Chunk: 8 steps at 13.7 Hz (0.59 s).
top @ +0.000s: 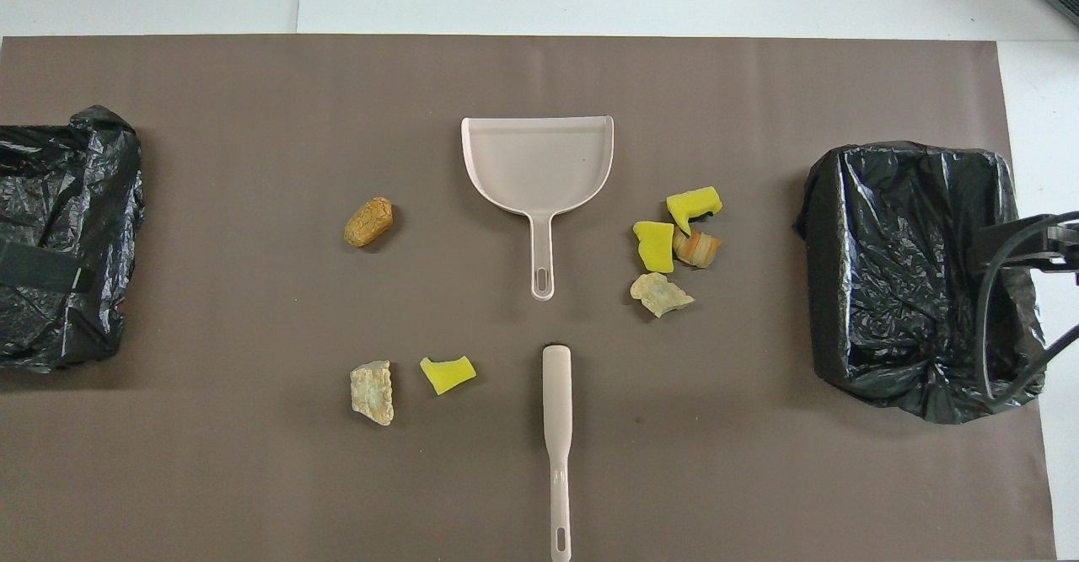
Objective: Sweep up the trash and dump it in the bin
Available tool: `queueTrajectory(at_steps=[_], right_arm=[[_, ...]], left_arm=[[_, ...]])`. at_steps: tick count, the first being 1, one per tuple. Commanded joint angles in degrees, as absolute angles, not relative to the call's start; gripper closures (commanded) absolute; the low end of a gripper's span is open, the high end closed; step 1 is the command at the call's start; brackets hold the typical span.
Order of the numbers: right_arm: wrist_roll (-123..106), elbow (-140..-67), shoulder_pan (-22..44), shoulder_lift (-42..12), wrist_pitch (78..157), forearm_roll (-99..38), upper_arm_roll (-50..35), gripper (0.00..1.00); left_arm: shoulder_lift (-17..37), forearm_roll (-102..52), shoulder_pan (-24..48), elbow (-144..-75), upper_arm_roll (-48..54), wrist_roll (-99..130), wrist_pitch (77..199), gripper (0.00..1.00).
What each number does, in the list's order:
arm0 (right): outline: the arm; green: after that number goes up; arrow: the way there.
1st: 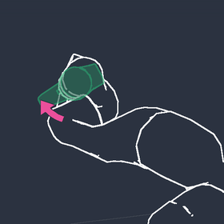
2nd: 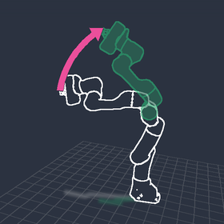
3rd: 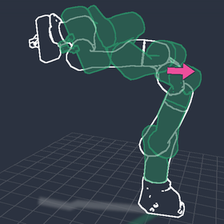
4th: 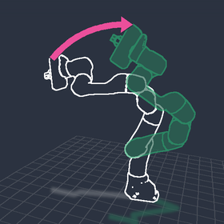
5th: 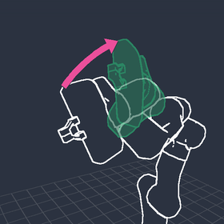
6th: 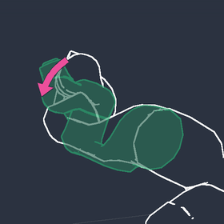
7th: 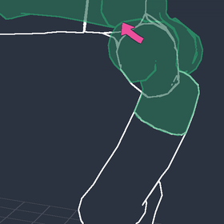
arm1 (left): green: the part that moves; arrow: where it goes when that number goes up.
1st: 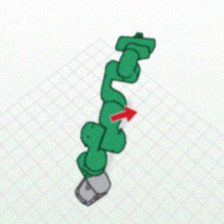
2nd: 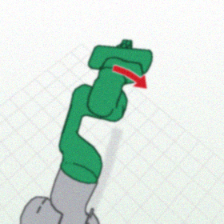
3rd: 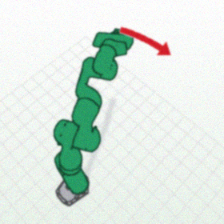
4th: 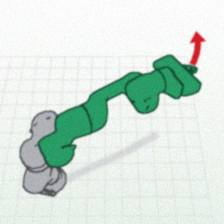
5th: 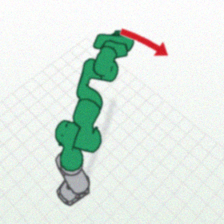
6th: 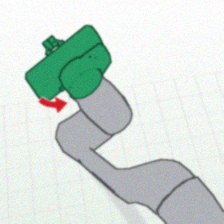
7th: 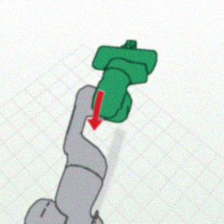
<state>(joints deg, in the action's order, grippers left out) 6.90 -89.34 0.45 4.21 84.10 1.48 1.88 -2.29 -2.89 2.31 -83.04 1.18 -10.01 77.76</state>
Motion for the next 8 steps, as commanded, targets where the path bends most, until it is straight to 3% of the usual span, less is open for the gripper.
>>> queueTrajectory(at_steps=[1, 8], right_arm=[[5.19, -90.18, 0.18, 5.27, 83.67, 1.32, 1.85, 0.0], [5.79, -92.01, 0.7, 6.32, 84.28, 1.32, 1.67, 0.0]], left_arm=[[-2.81, -2.81, 1.41, -83.06, 1.93, -10.02, 76.81, 0.0], [-2.81, -2.72, 1.32, -82.97, 1.49, -10.2, 76.82, 0.0]])
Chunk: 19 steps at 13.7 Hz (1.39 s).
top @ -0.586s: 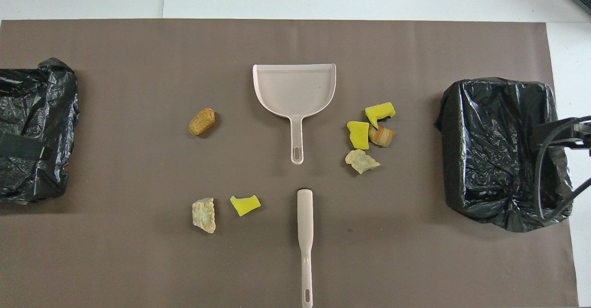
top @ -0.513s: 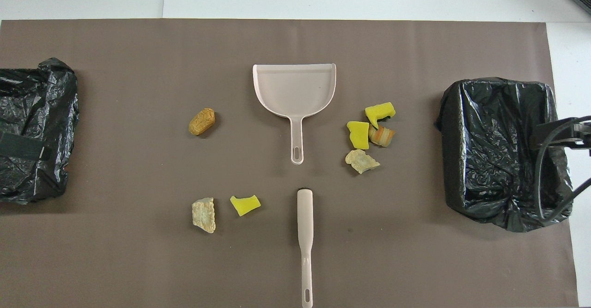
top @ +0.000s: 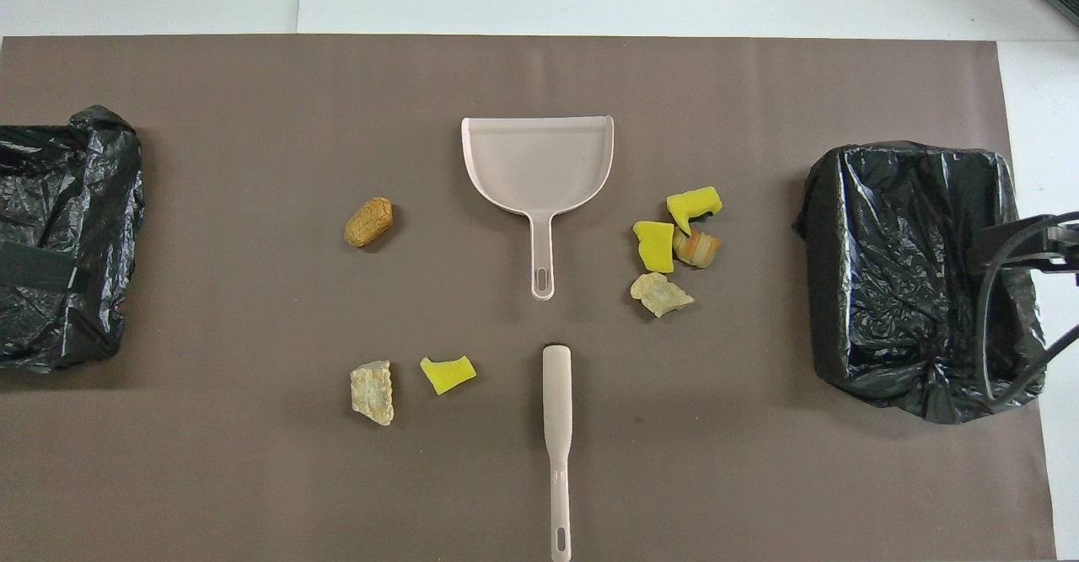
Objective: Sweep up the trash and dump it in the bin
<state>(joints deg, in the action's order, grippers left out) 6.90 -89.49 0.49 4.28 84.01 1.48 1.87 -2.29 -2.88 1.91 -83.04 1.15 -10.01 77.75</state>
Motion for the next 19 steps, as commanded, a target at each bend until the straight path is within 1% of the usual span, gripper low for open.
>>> queueTrajectory(at_steps=[1, 11, 14, 17, 19], right_arm=[[5.97, -92.37, 0.79, 6.68, 84.29, 1.32, 1.5, 0.0], [5.36, -93.42, 0.88, 6.77, 84.2, 1.23, 1.23, 0.0], [7.02, -93.96, 2.63, 6.42, 84.55, 1.23, 0.44, 0.0], [10.19, -93.69, 6.49, 2.65, 87.61, 1.23, 0.44, 0.0], [13.08, -92.73, 9.22, -0.42, 91.56, 0.79, 0.35, 0.0]], left_arm=[[-2.81, -2.72, 1.32, -82.97, 1.49, -10.11, 76.38, 0.0], [-2.99, -2.72, 2.2, -83.41, 2.11, -9.76, 77.25, 0.0], [-4.04, -2.81, 3.34, -85.51, 2.2, -9.67, 79.01, 0.0], [-4.04, -2.72, 3.43, -86.04, 2.46, -9.58, 79.45, 0.0], [-4.04, -2.81, 3.43, -86.83, 3.86, -9.49, 79.45, 0.0]])
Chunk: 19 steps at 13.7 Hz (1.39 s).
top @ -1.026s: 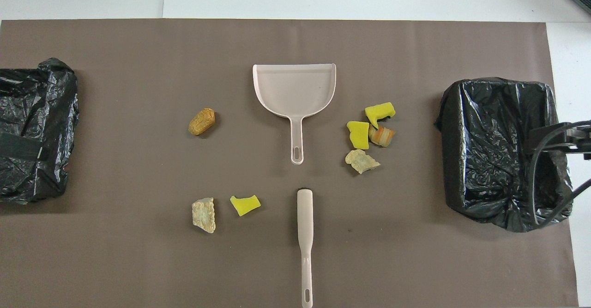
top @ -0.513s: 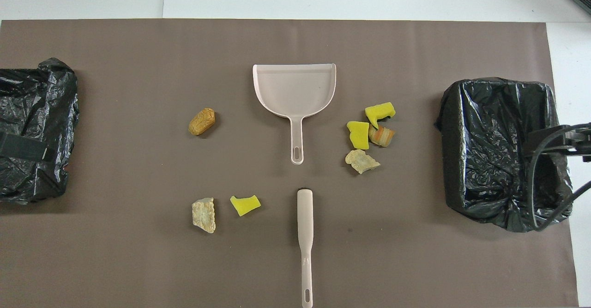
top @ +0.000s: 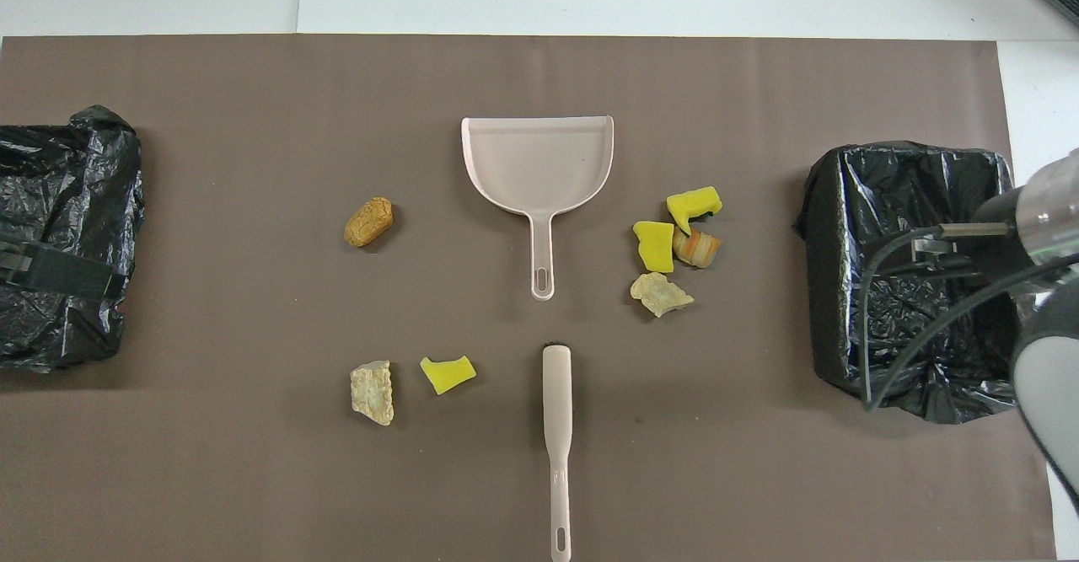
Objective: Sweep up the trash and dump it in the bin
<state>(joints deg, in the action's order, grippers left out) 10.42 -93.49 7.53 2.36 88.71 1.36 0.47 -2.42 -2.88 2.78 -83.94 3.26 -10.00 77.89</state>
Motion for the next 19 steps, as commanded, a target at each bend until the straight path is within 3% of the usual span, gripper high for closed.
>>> queueTrajectory(at_steps=[1, 4, 9, 14, 19], right_arm=[[16.23, -91.25, 10.88, -3.31, 92.63, -0.43, 0.44, 0.0], [22.23, -85.62, 14.58, -12.45, 95.26, -1.14, 0.35, 0.0], [25.21, -78.85, 20.03, -24.85, 101.06, -6.05, 0.35, 0.0], [28.21, -78.83, 27.23, -31.89, 106.69, -8.61, 0.0, 0.0], [28.04, -79.19, 27.78, -33.4, 109.95, -9.23, -0.09, 0.0]], left_arm=[[-4.13, -2.81, 3.51, -87.53, 5.09, -8.62, 79.54, 0.0], [-5.09, -2.99, 3.51, -90.86, 9.22, -3.79, 82.17, 0.0], [-9.75, -4.04, 3.69, -105.53, 16.25, -1.24, 91.74, 0.0], [-12.3, -9.05, 14.22, -119.34, 16.96, 6.74, 104.83, 0.0], [-11.69, -9.14, 27.83, -129.18, 16.96, 19.3, 117.12, 0.0]])
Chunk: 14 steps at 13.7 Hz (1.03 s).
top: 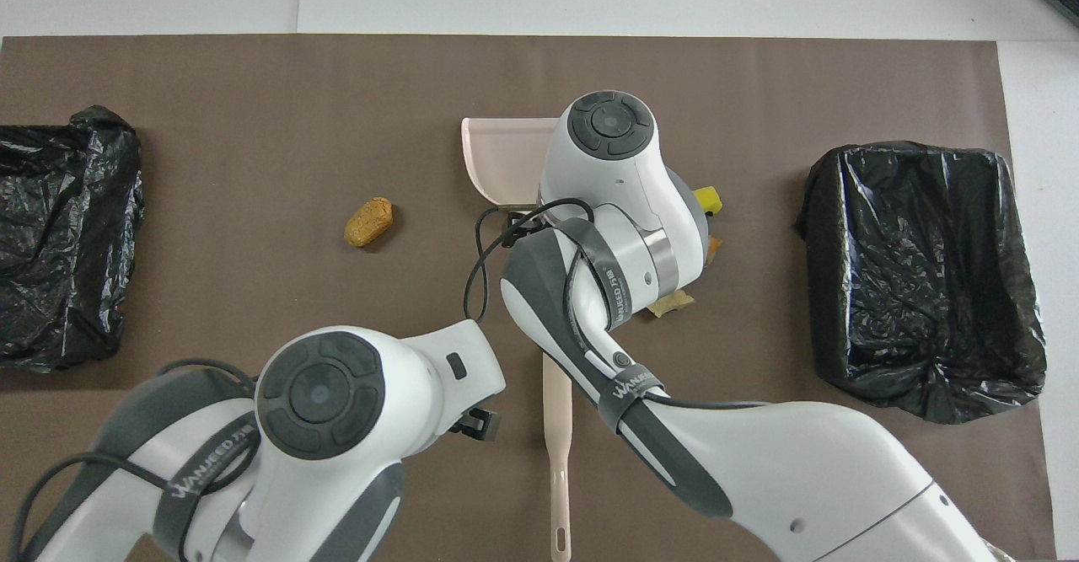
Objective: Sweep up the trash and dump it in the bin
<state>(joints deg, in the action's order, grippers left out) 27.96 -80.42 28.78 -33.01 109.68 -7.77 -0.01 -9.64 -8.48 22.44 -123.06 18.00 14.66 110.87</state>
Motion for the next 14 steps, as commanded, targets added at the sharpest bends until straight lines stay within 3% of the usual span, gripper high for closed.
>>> queueTrajectory(at_steps=[1, 3, 6, 7, 10, 14], right_arm=[[28.04, -79.62, 27.86, -33.4, 110.13, -9.23, -0.09, 0.0], [27.16, -80.85, 27.95, -33.4, 111.09, -9.14, -0.17, 0.07], [27.07, -80.95, 28.65, -34.1, 112.15, -9.05, -0.18, 0.14], [27.07, -80.95, 28.65, -34.1, 112.41, -9.14, -0.18, 0.25], [27.77, -81.21, 29.18, -34.01, 112.59, -9.23, -0.18, 1.0], [27.51, -80.86, 29.0, -33.58, 111.09, -7.83, -0.09, 1.0]], left_arm=[[-10.91, -9.23, 30.82, -131.9, 16.96, 23.43, 122.29, 0.0], [-8.8, -9.14, 36.1, -135.6, 16.96, 31.17, 131.71, 0.0], [-4.75, -9.14, 39.2, -135.7, 16.96, 37.52, 135.87, 0.0], [-4.49, -9.14, 39.46, -135.7, 17.05, 39.01, 135.97, 0.0], [-3.7, -9.14, 40.96, -135.62, 17.05, 42.09, 136.41, 0.0], [-2.46, -9.58, 41.57, -135.26, 17.05, 41.84, 137.02, 0.12]])
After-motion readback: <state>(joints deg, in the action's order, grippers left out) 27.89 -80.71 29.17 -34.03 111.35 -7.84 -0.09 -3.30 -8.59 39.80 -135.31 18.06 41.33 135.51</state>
